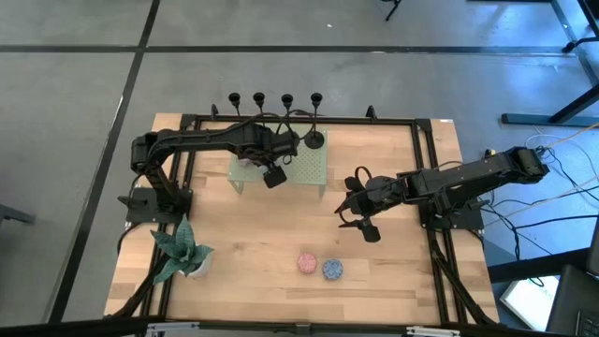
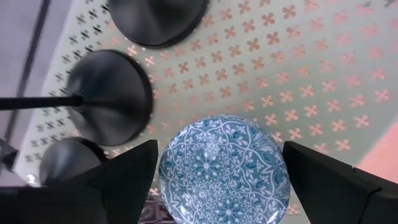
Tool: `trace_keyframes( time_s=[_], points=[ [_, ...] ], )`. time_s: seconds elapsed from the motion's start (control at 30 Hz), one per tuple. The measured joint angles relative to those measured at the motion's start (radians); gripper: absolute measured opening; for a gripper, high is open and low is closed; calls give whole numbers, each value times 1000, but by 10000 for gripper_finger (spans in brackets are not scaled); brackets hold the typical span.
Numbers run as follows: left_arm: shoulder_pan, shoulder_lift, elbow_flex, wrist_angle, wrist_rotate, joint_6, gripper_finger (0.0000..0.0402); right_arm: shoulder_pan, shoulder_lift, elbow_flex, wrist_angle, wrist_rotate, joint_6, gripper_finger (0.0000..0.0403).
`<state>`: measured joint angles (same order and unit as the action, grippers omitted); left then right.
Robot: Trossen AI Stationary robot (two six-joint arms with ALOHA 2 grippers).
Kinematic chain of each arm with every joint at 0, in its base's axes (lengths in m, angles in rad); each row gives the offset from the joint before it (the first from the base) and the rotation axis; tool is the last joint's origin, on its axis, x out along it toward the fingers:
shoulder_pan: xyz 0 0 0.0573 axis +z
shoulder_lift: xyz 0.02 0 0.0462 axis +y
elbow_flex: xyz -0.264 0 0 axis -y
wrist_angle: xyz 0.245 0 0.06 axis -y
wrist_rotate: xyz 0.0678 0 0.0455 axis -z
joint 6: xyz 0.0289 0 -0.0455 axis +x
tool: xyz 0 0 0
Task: Pick & Place candle stick holders
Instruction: Align the light blue scented candle with the red scented candle on the shelf
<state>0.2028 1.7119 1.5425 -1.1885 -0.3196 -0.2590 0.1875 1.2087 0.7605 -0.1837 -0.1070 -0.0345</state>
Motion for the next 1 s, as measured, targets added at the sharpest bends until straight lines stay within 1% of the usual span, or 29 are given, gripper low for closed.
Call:
trace_keyframes(
  time_s=[0.23,0.3,0.4,0.47,0.57,0.73,0.87,1.0],
  points=[
    [-35,-6,0,0,-12,25,343,0,0,0,0,0,0,211],
    [-51,-13,0,-1,-49,35,343,0,0,0,0,0,0,211],
    [-78,-26,0,-1,-136,41,343,0,0,0,0,0,0,211],
    [-94,-38,0,-1,-177,48,343,0,0,0,0,0,0,211],
    [-120,-56,0,-1,-186,30,343,0,0,0,0,0,0,211],
    [-183,-89,0,-1,-186,-45,340,0,0,0,0,0,0,211],
    [-244,-98,0,-4,-207,-124,323,0,0,0,0,0,0,211],
    [-312,-89,0,-20,-256,-128,286,0,0,0,0,0,1,211]
  ],
)
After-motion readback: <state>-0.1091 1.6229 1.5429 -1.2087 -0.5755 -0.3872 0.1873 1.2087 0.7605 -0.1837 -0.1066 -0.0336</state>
